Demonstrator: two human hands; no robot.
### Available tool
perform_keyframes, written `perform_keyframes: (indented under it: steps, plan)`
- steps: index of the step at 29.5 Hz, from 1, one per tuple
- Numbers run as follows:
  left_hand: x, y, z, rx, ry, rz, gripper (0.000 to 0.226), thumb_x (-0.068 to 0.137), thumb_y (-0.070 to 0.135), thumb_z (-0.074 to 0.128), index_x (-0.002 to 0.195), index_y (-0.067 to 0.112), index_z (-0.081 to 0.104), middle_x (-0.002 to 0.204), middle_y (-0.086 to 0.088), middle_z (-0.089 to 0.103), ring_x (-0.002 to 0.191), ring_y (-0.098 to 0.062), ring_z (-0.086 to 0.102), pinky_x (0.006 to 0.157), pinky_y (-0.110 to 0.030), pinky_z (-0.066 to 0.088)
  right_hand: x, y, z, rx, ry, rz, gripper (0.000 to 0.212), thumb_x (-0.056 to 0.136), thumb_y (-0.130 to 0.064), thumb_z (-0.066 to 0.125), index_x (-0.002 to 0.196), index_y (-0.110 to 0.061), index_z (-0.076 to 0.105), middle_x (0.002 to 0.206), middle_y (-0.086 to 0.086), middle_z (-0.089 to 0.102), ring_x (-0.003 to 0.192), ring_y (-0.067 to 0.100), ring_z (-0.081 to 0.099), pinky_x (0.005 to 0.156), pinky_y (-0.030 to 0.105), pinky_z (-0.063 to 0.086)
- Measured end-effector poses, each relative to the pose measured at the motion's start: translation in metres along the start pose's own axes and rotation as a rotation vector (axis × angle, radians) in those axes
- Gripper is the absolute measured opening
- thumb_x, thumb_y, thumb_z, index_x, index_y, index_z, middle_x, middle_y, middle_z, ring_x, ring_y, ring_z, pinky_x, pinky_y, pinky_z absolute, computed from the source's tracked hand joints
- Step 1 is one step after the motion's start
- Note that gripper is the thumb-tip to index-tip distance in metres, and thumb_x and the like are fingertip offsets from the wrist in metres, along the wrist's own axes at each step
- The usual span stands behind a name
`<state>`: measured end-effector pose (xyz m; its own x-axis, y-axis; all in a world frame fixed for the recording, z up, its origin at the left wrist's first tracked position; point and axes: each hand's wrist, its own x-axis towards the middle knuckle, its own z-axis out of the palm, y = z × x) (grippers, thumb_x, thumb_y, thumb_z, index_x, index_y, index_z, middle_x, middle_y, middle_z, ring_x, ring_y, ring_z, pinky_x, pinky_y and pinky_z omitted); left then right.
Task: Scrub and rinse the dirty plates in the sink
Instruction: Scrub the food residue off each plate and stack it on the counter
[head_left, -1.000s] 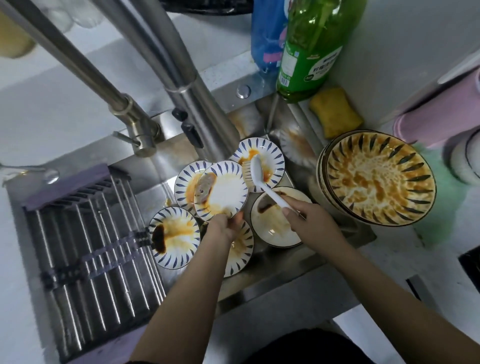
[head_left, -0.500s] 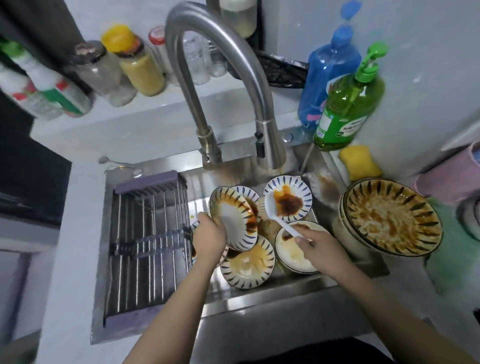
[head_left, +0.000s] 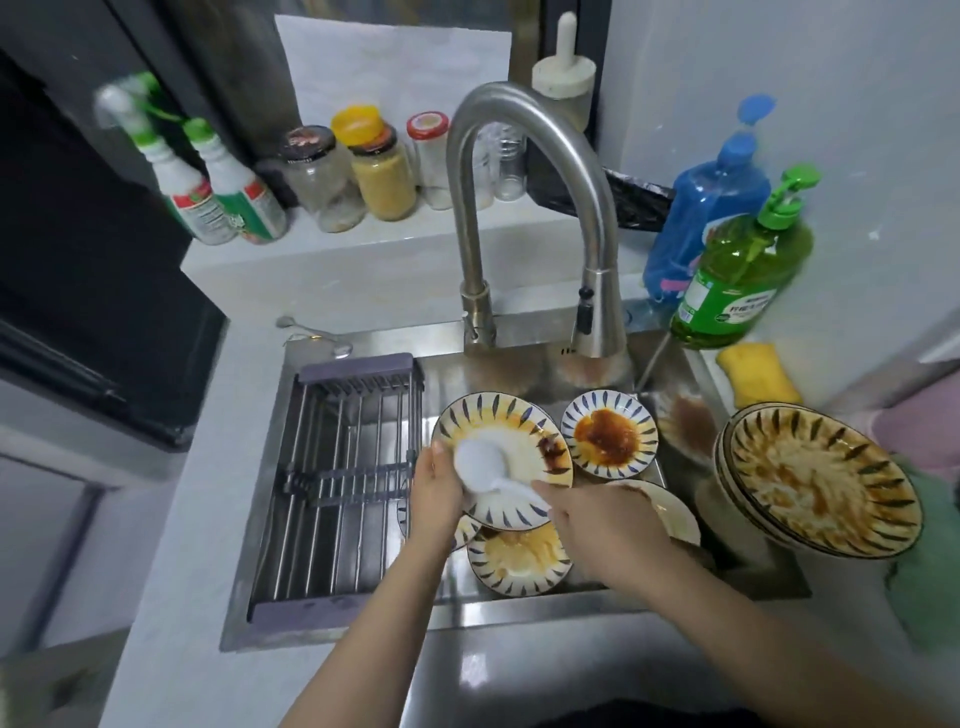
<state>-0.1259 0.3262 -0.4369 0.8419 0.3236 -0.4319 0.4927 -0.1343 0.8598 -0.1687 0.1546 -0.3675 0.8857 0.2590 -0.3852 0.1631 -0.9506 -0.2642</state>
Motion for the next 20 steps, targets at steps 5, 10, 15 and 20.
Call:
perform_keyframes:
  steps: [5,10,15,20]
  plan:
    - [-0.008,0.003,-0.015,-0.141,-0.076,-0.101,0.033,0.104,0.042,0.024,0.116,0.025,0.050,0.103,0.008,0.054,0.091,-0.010,0.052,0.083,-0.028,0.045,-0.007,0.017,-0.027,-0.240,-0.072,0.101,0.033,0.094,-0.014,0.038,0.121,-0.026,0.053,0.078,-0.008,0.054,0.065,0.011,0.050,0.047,0.022,0.025]
    - [-0.010,-0.001,-0.012,-0.204,-0.168,-0.121,0.044,0.100,0.052,0.029,0.117,0.023,0.058,0.118,-0.006,0.064,0.108,-0.022,0.061,0.099,-0.045,0.048,0.010,-0.012,-0.023,-0.258,0.078,0.034,0.047,0.091,-0.011,0.040,0.135,-0.029,0.039,0.076,-0.006,0.053,0.064,0.016,0.048,0.048,0.024,0.031]
    - [-0.001,-0.013,-0.035,-0.313,-0.127,-0.174,0.065,0.091,0.066,0.034,0.130,0.018,0.053,0.125,-0.009,0.063,0.115,-0.028,0.059,0.100,-0.049,0.047,-0.005,-0.020,-0.027,-0.314,-0.073,-0.026,0.029,0.097,-0.020,0.035,0.116,-0.026,0.056,0.071,-0.009,0.048,0.058,0.005,0.045,0.047,0.020,0.030]
    - [0.007,-0.021,-0.053,-0.252,-0.221,-0.140,0.077,0.078,0.075,0.039,0.131,0.021,0.054,0.121,-0.009,0.066,0.112,-0.026,0.063,0.098,-0.051,0.049,0.012,-0.034,-0.033,-0.312,0.013,0.113,0.043,0.091,-0.011,0.038,0.130,-0.028,0.046,0.074,-0.008,0.048,0.065,0.014,0.048,0.046,0.024,0.029]
